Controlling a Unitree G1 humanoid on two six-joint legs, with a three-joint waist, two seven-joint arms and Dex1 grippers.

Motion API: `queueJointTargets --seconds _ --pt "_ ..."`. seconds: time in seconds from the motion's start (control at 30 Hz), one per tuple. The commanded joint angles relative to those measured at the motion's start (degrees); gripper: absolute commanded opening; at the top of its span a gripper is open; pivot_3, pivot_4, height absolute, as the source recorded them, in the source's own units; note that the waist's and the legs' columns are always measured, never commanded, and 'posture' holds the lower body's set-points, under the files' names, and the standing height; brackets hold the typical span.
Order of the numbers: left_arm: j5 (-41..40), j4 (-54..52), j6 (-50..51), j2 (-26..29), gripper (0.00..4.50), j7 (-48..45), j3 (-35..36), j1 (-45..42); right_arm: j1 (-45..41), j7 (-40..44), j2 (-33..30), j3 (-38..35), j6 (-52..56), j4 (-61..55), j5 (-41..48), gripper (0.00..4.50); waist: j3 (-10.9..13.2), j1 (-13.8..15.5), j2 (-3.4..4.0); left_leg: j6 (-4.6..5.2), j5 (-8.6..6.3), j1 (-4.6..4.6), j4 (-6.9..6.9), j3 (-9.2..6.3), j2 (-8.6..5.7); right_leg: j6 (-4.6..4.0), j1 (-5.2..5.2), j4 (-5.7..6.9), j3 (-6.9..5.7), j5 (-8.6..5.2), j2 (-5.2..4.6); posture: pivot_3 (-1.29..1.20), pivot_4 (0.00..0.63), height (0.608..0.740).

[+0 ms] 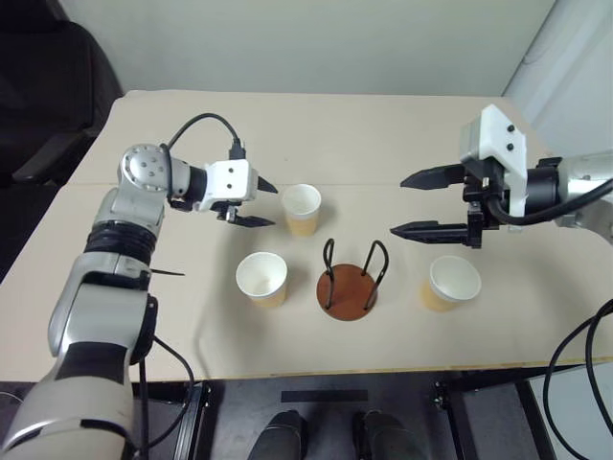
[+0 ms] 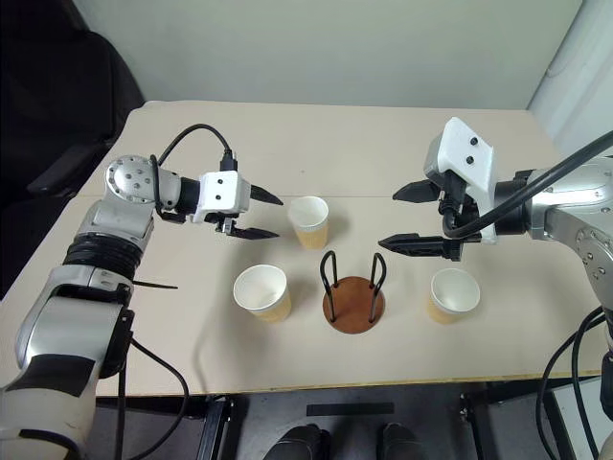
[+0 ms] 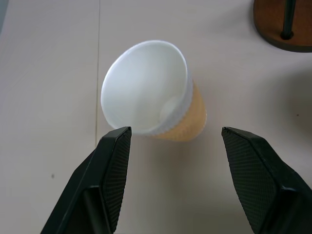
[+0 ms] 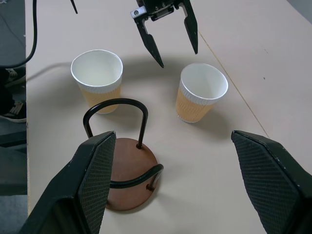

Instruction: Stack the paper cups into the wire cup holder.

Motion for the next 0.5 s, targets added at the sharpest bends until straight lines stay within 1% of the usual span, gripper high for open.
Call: queueJointTargets --seconds 0.03,0.23,0.5 --pt "1.1 1.1 -2.9 -0.2 3.19 1.3 0.0 -2.3 -1.2 0.0 -0.5 -1.3 -0.6 -1.1 0.1 3.82 0.0 0.0 0.0 0.0 0.0 0.0 0.0 0.0 0.0 0.0 0.0 0.01 0.0 0.0 0.0 0.0 0.15 0.74" --pt "2.2 2.5 -5.2 -0.7 3.19 1.1 -0.9 -3.1 -1.3 -0.1 -0.4 -1.3 -0.5 -1.1 0.2 3.82 0.0 0.0 0.0 0.02 -0.02 -0.01 0.03 0.0 0.0 0.0 -0.01 0.01 0.0 0.0 0.0 0.0 0.15 0.74" --pt "3.1 3.8 -5.4 -1.1 3.19 1.2 -1.5 -4.2 -0.8 -0.1 -0.3 -1.3 -0.6 -1.1 0.2 3.82 0.0 0.0 0.0 0.04 -0.02 -0.02 0.07 0.0 0.0 0.0 -0.01 0.01 -0.01 0.0 0.0 0.0 0.15 0.74"
